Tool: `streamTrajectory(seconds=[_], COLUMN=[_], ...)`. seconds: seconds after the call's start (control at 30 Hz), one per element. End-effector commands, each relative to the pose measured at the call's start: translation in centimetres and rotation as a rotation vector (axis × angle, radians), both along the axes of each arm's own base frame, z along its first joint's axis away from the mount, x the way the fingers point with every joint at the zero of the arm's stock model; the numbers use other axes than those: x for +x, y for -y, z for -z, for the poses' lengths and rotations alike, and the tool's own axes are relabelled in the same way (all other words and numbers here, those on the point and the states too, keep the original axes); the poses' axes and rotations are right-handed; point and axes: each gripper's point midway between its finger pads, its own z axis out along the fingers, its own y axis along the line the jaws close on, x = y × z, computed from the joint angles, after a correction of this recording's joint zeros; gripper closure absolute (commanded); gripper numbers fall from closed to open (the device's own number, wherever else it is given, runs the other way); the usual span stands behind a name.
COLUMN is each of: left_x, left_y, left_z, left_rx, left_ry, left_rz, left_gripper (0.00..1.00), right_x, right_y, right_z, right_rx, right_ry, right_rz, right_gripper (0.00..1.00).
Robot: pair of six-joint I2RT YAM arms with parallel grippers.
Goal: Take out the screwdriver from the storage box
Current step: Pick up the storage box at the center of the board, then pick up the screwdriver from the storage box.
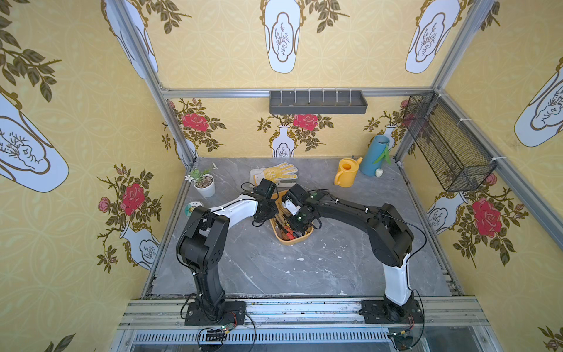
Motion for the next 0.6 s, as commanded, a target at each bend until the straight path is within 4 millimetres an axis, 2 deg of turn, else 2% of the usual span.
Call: streamTrajectory(seconds=[0.0, 0.07, 0.27, 0.47, 0.57], left_x=[0.3, 0.3, 0.3, 0.4, 0.3], left_y=[-0.2, -0.1, 0.0, 0.0, -0.1], left_z=[-0.3, -0.2, -0.1, -0.2, -0.2], left_rx=[0.010, 0.008, 0.004, 0.004, 0.005], left_ry=[0.019, 0.016, 0.014, 0.017, 0.016], left_rz=[0.007, 0.007, 0.005, 0.004, 0.004], left_gripper=[1.00, 1.00, 1.00, 1.00, 1.00], right_x=[-1.3, -1.3, -1.0, -0.7, -0.6], right_y=[1.7, 1.6, 1.3, 1.3, 1.2], right_z=[1.1, 1.0, 0.0, -0.4, -0.7], right_rx=[-0.092, -0.092, -0.072, -0.070, -0.066], right_ry=[-0.045, -0.040, -0.007, 0.009, 0.015], right_rz=[0.000, -0.004, -0.008, -0.004, -0.003], right_gripper=[0.49, 0.48, 0.65, 0.68, 0.73])
